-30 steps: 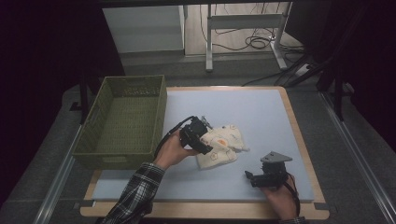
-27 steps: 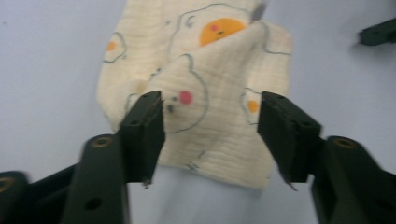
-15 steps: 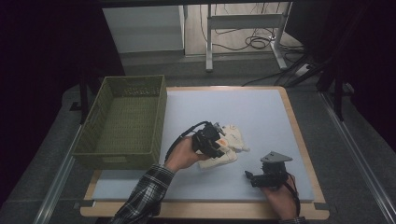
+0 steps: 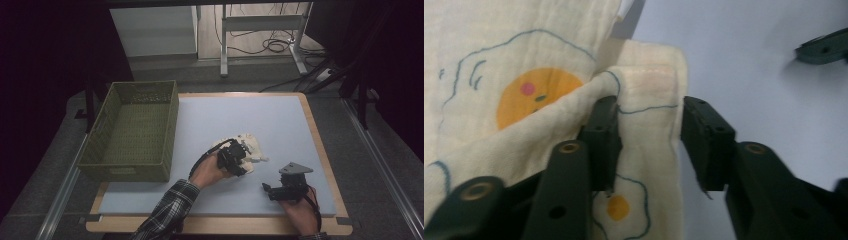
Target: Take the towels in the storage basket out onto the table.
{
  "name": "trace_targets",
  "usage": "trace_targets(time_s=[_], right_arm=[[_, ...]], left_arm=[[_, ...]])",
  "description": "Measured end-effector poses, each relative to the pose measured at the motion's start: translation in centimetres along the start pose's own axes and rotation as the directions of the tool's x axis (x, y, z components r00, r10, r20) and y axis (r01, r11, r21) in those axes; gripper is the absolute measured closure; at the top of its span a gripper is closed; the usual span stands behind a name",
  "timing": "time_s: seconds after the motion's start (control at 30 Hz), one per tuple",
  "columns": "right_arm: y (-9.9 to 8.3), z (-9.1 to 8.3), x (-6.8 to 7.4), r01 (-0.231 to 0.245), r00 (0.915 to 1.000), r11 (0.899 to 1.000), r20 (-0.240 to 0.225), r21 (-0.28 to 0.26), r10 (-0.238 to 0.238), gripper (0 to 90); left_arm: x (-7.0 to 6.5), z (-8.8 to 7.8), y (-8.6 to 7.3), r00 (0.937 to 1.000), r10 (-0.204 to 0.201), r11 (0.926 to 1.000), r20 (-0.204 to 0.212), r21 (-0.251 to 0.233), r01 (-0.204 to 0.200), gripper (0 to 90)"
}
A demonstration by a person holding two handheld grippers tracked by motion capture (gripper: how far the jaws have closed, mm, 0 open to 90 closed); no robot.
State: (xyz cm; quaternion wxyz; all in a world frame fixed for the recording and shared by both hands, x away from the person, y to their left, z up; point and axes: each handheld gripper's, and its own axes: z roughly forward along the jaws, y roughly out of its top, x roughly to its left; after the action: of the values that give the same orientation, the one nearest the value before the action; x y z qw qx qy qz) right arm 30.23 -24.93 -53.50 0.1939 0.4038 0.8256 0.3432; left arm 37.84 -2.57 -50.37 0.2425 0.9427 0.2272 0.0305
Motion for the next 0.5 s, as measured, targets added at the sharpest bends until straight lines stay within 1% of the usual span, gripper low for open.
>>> trace_targets(time_s=[0.03, 0.07, 0.1, 0.17, 0.2, 0.3, 0.4, 0.5], right_arm=[[0.0, 0.0, 0.0, 0.000, 1.0000, 1.000, 0.000, 0.000, 0.000, 7.5], [0.0, 0.0, 0.0, 0.000, 1.0000, 1.000, 0.000, 0.000, 0.000, 7.5], [0.0, 0.0, 0.0, 0.000, 1.0000, 1.000, 0.000, 0.000, 0.000, 7.5], [0.0, 0.0, 0.0, 0.000, 1.0000, 1.000, 0.000, 0.000, 0.000, 7.5], [0.0, 0.0, 0.0, 0.000, 1.0000, 1.000, 0.000, 0.000, 0.000, 7.5], [0.0, 0.0, 0.0, -0.001, 1.0000, 1.000, -0.001, 0.001, 0.001, 7.7], [0.0, 0.0, 0.0, -0.004, 1.0000, 1.000, 0.000, 0.001, 0.004, 9.2], [0.0, -0.2, 0.0, -0.022, 0.9996, 1.000, 0.017, -0.010, 0.022, 15.8]], left_arm=[[0.0, 0.0, 0.0, 1.0000, -0.003, 1.0000, -0.007, -0.004, 0.003, 64.0], [0.0, 0.0, -0.1, 1.0000, -0.008, 1.0000, 0.005, -0.003, 0.008, 70.1], [0.1, 0.0, -0.1, 0.9999, -0.009, 1.0000, 0.012, 0.001, 0.009, 73.5], [0.0, -0.2, -0.1, 0.9999, -0.009, 0.9999, 0.005, -0.007, 0.009, 80.9], [0.1, -0.3, -0.2, 0.9998, -0.013, 0.9998, 0.012, -0.012, 0.014, 83.5], [0.3, -0.9, -0.3, 0.9989, -0.030, 0.9989, 0.035, -0.034, 0.031, 85.9], [0.5, -1.4, -0.6, 0.9981, -0.045, 0.9977, 0.043, -0.049, 0.047, 86.6], [0.6, -2.1, -0.8, 0.9978, -0.048, 0.9969, 0.047, -0.060, 0.051, 86.9]])
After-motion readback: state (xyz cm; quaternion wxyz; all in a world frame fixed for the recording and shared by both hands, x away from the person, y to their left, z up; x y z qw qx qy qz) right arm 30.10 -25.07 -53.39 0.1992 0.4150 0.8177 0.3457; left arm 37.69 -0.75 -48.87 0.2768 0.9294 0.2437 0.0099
